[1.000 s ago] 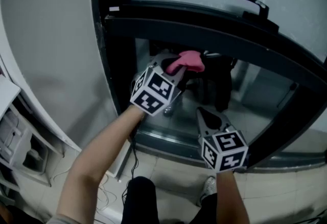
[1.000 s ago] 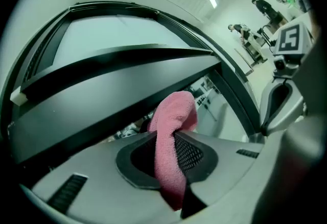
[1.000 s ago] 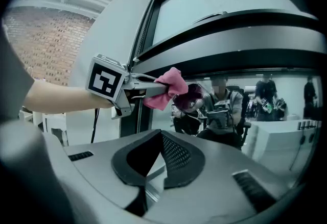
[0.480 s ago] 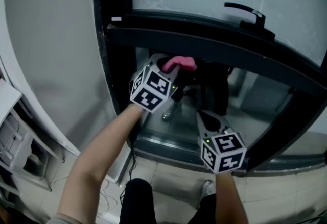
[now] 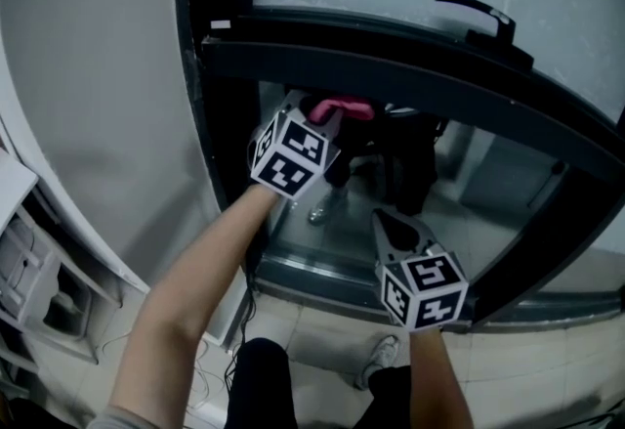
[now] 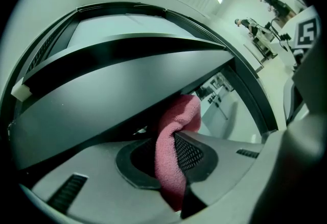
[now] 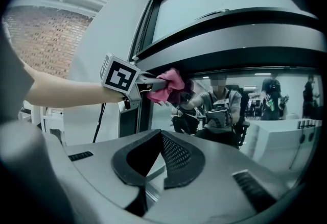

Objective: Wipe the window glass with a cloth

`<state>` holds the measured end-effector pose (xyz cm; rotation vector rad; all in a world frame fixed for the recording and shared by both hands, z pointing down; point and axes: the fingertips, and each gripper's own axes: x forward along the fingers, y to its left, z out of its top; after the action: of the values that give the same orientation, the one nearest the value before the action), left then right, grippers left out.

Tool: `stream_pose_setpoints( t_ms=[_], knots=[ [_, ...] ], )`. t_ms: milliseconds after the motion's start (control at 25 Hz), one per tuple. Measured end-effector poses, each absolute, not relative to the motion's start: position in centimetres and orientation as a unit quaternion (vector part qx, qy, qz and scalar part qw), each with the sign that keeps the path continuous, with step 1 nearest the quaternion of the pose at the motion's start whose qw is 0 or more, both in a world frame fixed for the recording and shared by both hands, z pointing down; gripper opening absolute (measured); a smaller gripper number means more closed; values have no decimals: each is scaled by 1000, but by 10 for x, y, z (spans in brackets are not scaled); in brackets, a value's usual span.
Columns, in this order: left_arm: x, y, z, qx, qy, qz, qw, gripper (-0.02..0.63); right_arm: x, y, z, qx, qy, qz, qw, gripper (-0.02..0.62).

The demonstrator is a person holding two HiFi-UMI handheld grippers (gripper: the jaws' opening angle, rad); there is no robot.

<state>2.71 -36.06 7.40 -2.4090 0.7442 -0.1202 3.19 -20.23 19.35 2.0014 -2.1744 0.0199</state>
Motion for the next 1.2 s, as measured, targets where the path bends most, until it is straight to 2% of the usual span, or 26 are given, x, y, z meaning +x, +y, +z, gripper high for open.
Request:
stream_pose_setpoints(
  t_ms=[560,1200],
  knots=[
    [45,-356,93,-912,253,-44,320,55,45,-229,234,663,-741,35,102,-2],
    [53,-352,161,-927,232,-69,287,55,48,-230,271,666,-735,59,110,-2]
  ],
)
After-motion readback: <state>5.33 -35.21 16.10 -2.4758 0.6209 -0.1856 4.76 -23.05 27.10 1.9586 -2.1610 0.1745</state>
